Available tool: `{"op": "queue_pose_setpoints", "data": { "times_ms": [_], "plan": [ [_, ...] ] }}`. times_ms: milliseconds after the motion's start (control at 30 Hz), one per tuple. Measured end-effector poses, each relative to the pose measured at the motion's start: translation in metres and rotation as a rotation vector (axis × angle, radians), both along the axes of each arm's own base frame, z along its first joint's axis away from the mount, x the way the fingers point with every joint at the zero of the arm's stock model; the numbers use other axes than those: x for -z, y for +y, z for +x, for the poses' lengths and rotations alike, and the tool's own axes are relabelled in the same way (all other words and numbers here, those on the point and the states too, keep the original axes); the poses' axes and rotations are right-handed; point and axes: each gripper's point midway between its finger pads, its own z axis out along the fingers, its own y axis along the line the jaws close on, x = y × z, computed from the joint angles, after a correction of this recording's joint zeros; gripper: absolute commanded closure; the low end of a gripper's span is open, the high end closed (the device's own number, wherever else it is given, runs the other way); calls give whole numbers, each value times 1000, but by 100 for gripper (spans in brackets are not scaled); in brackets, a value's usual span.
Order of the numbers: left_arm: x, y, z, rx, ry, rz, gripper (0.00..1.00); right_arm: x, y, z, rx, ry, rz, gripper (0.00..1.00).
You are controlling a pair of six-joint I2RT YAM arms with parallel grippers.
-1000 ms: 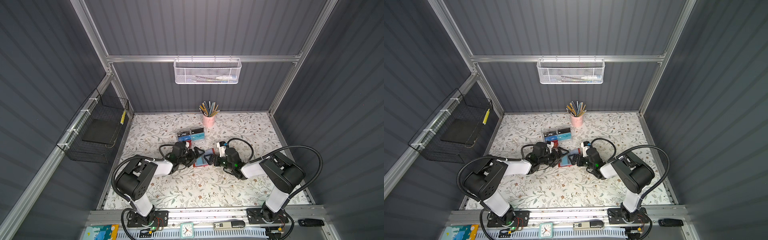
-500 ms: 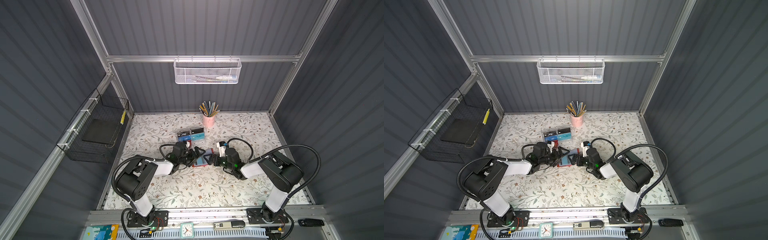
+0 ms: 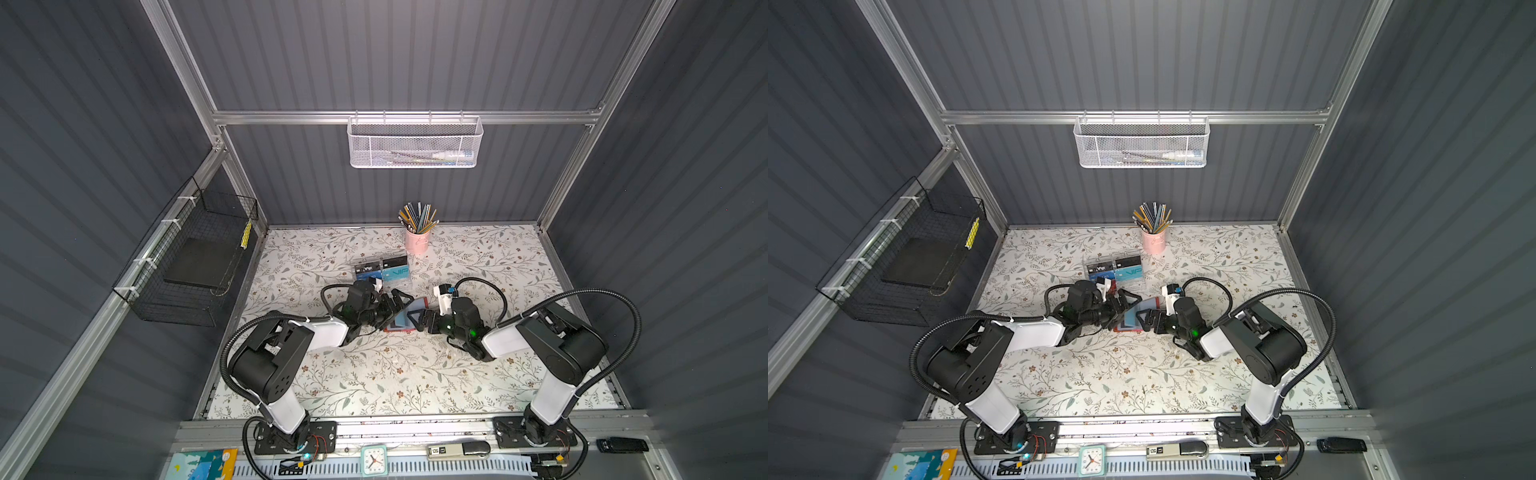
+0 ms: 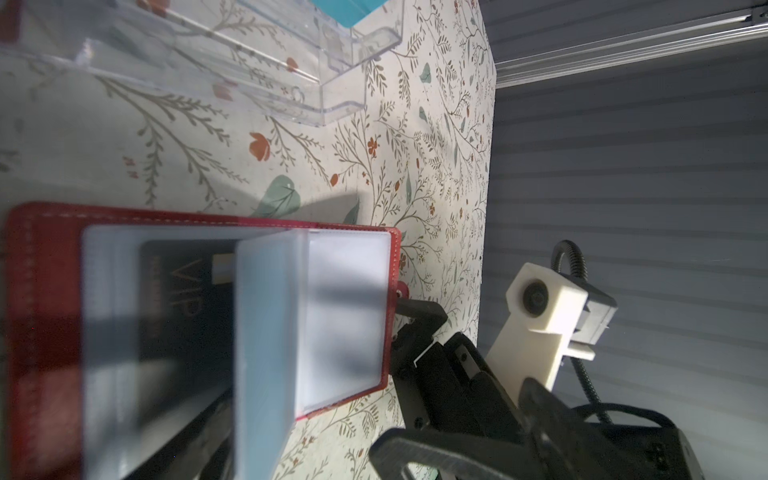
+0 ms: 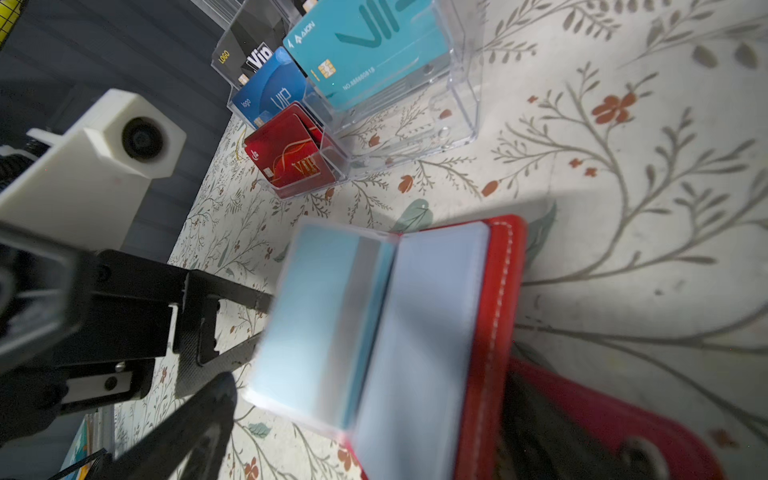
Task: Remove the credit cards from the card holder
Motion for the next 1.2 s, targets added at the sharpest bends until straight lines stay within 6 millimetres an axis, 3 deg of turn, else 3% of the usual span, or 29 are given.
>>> {"op": "queue_pose_setpoints", "data": {
  "times_ms": [433,733,900,1200],
  "plan": [
    [-23,-23,3,32,-46,-26,0,-2,-8,-21,-24,26,33,1],
    [2,-39,1,52,4,-1,0,-2,-31,-43,-3,46,27,1],
    [13,-55,-4,77,25,-5,0,-2,-33,-45,1,48,30,1],
    [4,-66,-3,82,11,-31,0,-2,-35,-48,1,44,42,1]
  ]
}}
